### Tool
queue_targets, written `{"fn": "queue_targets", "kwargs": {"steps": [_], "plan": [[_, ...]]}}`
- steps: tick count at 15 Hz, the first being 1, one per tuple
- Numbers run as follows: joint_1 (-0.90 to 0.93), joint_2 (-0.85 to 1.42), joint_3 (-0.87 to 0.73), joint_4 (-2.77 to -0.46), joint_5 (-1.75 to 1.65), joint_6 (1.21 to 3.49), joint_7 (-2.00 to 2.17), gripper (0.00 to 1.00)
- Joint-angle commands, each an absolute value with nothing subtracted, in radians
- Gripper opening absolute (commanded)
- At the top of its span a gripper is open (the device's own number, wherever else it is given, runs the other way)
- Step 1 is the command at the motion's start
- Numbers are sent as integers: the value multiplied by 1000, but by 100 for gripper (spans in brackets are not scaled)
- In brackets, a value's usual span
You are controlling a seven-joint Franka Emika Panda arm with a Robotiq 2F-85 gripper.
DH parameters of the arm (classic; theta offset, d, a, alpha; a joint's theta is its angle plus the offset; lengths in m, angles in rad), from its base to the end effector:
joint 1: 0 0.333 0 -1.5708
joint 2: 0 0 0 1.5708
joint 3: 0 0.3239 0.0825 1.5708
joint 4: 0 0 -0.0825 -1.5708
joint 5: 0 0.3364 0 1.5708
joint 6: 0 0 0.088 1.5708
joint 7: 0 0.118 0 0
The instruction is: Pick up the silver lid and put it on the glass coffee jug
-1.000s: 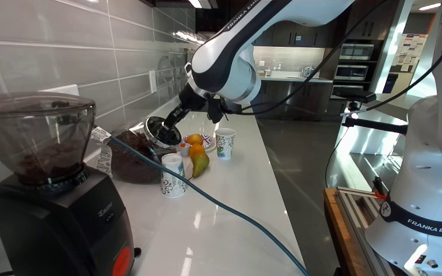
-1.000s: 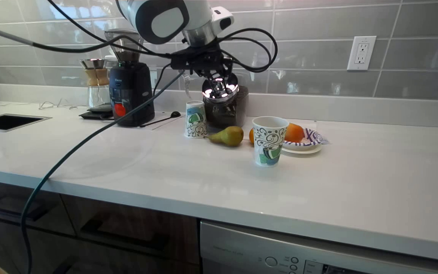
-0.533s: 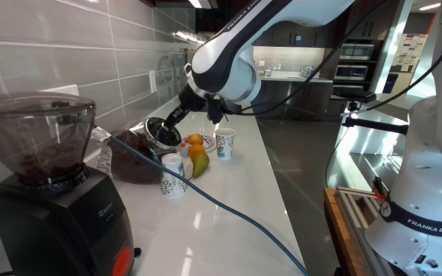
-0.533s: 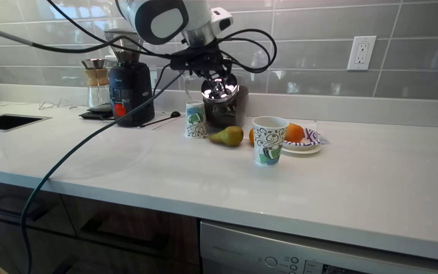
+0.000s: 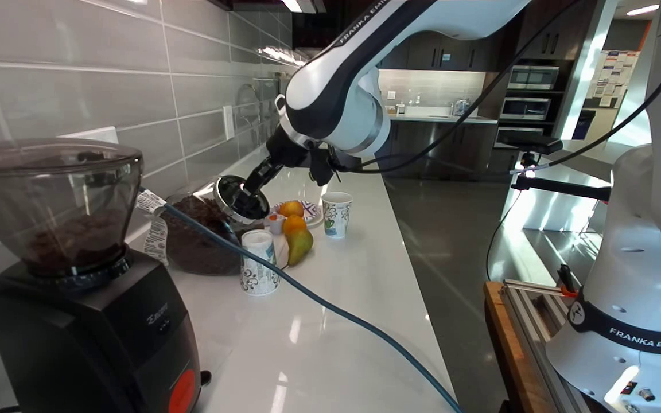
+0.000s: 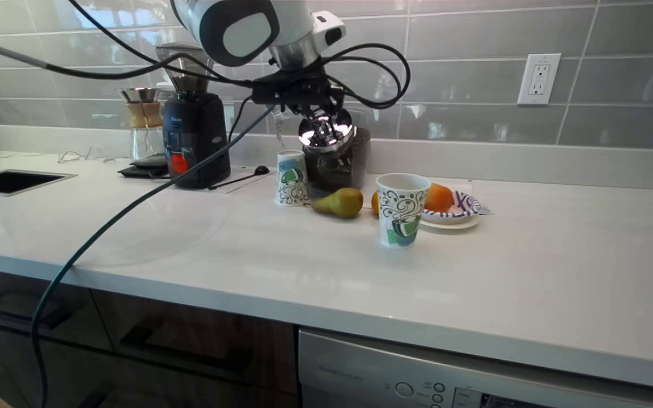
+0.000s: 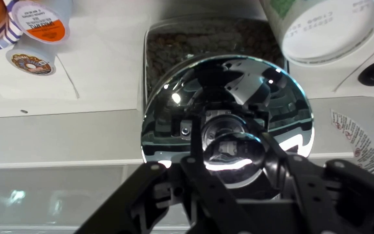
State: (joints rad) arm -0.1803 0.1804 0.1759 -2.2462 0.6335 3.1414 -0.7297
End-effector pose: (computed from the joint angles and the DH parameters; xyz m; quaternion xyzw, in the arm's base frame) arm 0.5525 -0.0580 0.3941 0.9355 0.0362 0.3514 0.0034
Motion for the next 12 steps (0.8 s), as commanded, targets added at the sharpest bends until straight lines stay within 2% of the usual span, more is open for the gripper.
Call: {"fn": "queue_targets", "kwargs": {"steps": [1,7,12], "plan": [[-222,200,228,-2236,684,3180,-787,21],[-260,235,259,-2235,666,3225,-796,21],[-342,258,354,-2222,666,3246,-826,21]]}}
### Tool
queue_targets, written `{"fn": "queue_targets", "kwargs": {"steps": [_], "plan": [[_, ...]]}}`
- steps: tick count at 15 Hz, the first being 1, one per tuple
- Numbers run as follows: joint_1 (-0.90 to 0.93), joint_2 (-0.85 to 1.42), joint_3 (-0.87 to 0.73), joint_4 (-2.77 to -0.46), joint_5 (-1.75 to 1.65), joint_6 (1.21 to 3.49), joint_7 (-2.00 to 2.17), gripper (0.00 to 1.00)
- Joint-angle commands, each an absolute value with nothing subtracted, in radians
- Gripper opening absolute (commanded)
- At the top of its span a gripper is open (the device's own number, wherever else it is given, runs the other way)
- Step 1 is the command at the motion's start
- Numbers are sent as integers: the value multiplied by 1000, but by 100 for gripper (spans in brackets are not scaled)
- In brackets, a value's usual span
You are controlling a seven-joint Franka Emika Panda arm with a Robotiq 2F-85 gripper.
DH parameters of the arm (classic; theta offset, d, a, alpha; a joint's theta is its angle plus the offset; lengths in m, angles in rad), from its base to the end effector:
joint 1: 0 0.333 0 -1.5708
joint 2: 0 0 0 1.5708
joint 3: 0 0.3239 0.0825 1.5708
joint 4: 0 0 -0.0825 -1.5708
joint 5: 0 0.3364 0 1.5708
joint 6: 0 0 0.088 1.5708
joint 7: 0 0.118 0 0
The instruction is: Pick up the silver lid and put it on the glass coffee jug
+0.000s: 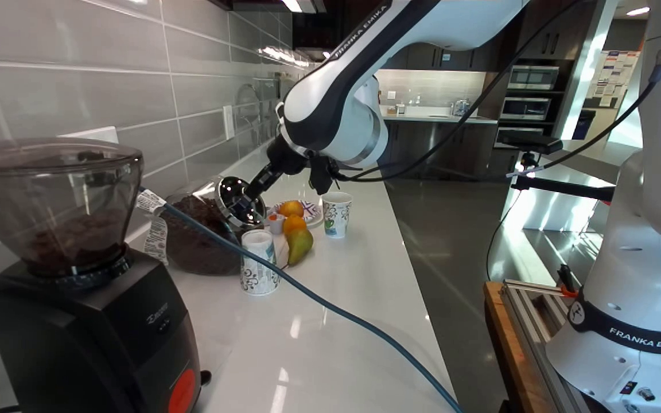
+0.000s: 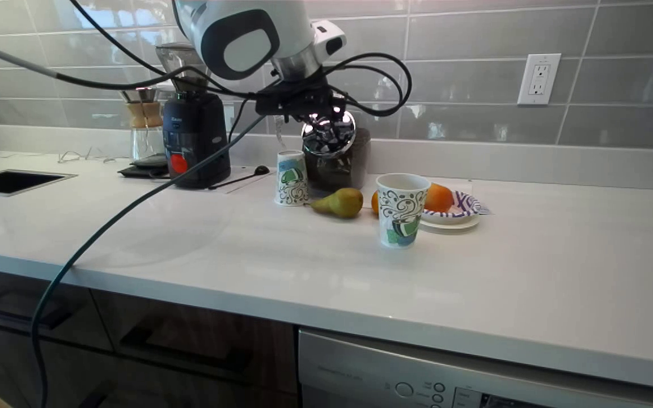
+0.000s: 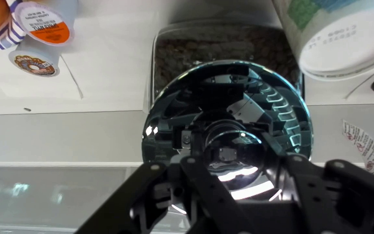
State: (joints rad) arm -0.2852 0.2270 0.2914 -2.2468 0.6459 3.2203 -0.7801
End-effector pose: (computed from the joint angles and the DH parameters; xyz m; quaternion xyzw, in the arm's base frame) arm 0.5553 -0.0620 0.3793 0.9315 0.0426 0.3607 0.0166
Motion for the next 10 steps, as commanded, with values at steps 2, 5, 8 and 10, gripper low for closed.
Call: {"fn": "queue_targets", "kwargs": {"steps": [2,5,8,10], "plan": [[-375,259,386,-2224,661,3243,-839,71],[-401,240,404,-2243,652,3233,-843,87],[-367,189,347,-2287,640,3224,-807,100],[-320,150,270,-2337,628,3208,-766,100]]}}
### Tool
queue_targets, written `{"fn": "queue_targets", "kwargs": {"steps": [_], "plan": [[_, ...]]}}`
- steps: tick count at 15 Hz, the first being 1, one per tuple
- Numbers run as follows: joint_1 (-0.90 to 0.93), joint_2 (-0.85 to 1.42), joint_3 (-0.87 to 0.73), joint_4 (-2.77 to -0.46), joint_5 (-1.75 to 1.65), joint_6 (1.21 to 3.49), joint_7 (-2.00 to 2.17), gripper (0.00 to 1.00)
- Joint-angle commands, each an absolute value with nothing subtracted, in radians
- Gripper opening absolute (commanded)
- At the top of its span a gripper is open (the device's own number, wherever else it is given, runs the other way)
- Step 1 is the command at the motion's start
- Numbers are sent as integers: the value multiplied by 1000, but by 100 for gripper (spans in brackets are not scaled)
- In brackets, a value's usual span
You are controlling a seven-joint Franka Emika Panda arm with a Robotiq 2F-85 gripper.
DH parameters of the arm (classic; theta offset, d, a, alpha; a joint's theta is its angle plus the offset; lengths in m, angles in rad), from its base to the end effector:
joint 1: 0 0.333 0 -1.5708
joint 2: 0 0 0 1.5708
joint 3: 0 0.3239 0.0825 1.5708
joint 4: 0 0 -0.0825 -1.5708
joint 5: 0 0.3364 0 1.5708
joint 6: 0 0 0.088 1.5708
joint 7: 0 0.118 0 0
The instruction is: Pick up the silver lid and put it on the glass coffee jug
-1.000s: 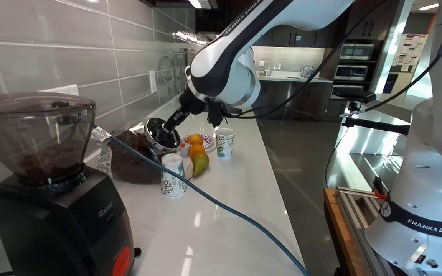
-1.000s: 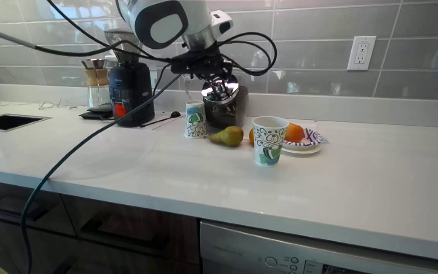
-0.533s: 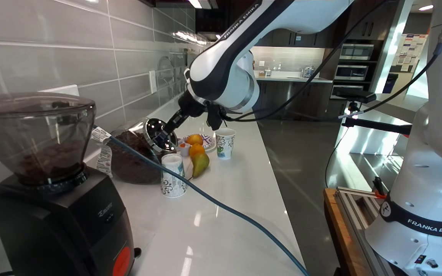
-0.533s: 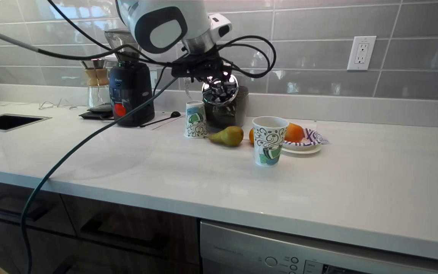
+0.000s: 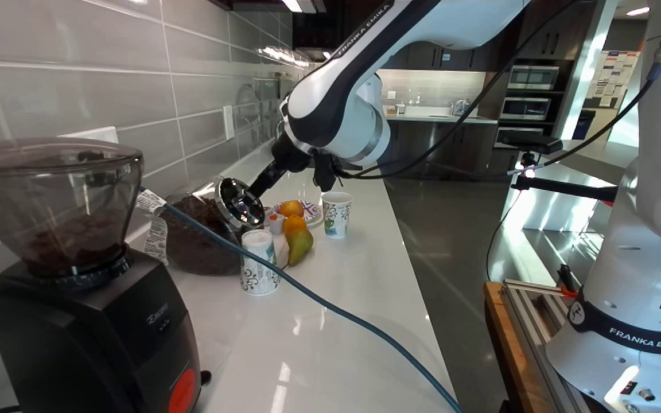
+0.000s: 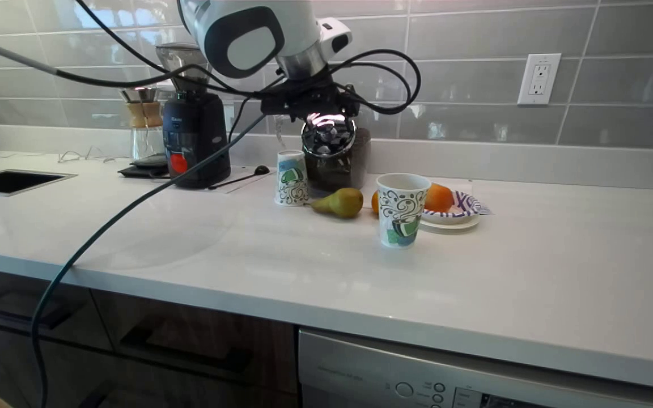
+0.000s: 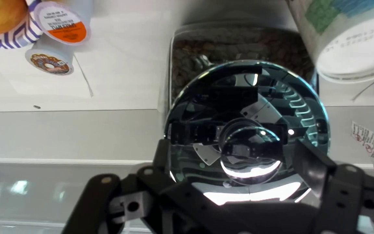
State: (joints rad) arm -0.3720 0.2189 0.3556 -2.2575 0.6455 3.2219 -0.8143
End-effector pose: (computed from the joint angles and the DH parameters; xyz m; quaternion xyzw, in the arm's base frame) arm 0.5504 -0.0756 0.3812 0.9309 0.0456 0.3617 0.0225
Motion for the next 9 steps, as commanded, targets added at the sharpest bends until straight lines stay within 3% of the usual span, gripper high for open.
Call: {"fn": "queue_targets", "kwargs": {"steps": [1,4,9], "plan": [[-278,116,208,-2378,618,3184,-727,100],[-167,32,40,-2478,549,3127,-594,100],[-196,-126,-21,-2528,145,2864,-230,100]]}}
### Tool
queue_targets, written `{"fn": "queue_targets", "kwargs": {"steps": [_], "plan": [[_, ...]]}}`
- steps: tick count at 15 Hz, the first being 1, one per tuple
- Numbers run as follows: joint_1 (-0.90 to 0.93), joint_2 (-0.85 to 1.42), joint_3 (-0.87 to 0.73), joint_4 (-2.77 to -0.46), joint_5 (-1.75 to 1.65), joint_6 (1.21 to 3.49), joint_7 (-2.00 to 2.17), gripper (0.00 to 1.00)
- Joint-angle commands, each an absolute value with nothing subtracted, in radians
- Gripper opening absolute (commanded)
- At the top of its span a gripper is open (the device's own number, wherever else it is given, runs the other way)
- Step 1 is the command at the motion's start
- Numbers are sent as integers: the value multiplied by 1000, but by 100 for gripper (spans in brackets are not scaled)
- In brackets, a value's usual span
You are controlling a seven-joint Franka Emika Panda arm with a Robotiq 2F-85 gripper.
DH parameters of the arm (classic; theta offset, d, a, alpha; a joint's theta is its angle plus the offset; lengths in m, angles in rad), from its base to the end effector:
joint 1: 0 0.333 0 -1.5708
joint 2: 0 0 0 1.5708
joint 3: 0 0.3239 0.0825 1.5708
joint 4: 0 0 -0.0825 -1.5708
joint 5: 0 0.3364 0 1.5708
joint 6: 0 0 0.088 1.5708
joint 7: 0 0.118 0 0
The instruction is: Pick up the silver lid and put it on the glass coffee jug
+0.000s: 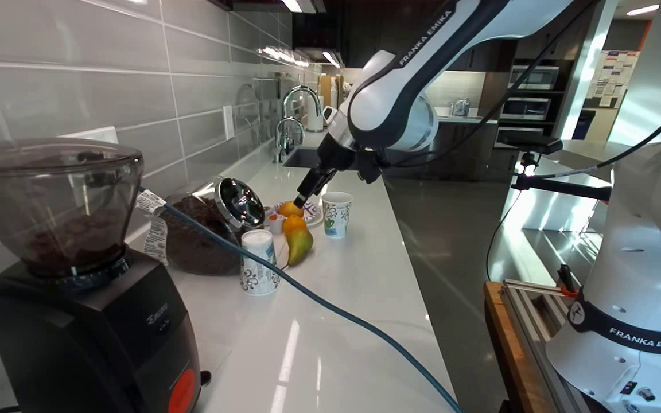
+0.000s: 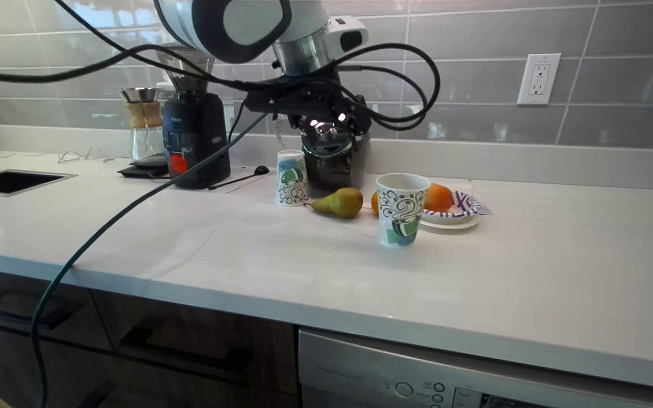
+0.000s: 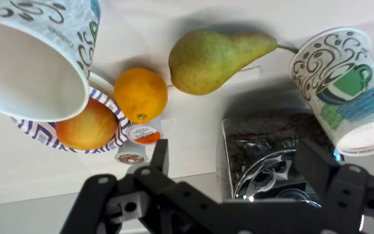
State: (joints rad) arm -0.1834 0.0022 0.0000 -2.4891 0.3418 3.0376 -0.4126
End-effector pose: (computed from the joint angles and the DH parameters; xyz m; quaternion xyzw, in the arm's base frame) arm 0.4728 -0.1134 0.3812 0.9608 -0.0486 0.2725 0.0182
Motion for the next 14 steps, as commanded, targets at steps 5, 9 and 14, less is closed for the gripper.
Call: {"fn": "queue_targets", "kwargs": {"steps": [5,9,14], "plan": [[-139,-221,26,-2455,-95,2458,-9,100],[-81,-207,64,-2329,-133,2133,84,100],[-46,-225,45,-2305,-105,2080,58,100]]}}
